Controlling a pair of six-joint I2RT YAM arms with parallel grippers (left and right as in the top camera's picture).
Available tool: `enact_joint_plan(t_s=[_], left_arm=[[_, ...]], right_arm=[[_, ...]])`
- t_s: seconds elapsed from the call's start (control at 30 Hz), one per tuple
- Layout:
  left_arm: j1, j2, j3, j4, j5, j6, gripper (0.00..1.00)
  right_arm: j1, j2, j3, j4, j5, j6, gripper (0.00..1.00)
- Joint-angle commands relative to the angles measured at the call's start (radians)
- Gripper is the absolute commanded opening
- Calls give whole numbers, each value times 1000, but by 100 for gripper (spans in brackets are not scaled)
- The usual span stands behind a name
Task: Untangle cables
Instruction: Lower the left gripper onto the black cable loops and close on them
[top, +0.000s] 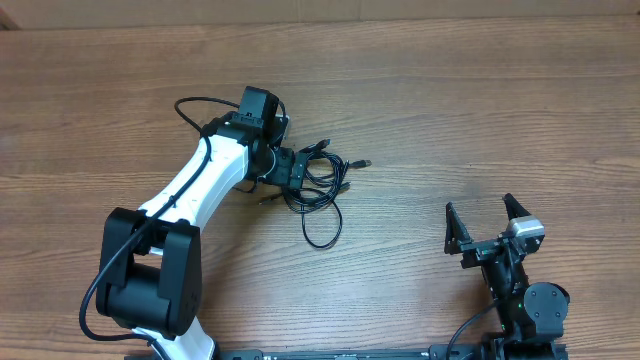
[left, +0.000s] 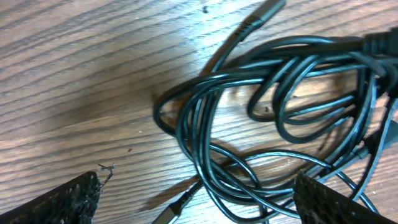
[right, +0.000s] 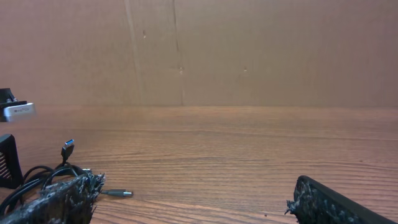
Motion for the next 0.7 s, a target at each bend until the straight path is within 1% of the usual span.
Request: enact_joint_plan(t_s=[0.0,0.13,0.67], left_arm=[[-4,10,19,5,-37,-34,100],[-4,19,19,26,-85,-18,100],[-4,137,19,83,-85,-24,99]], right_arm=[[6,-10,-11,3,3,-5,100],[6,-10,-11,3,3,-4,100],[6,-10,-11,3,3,-5,100]])
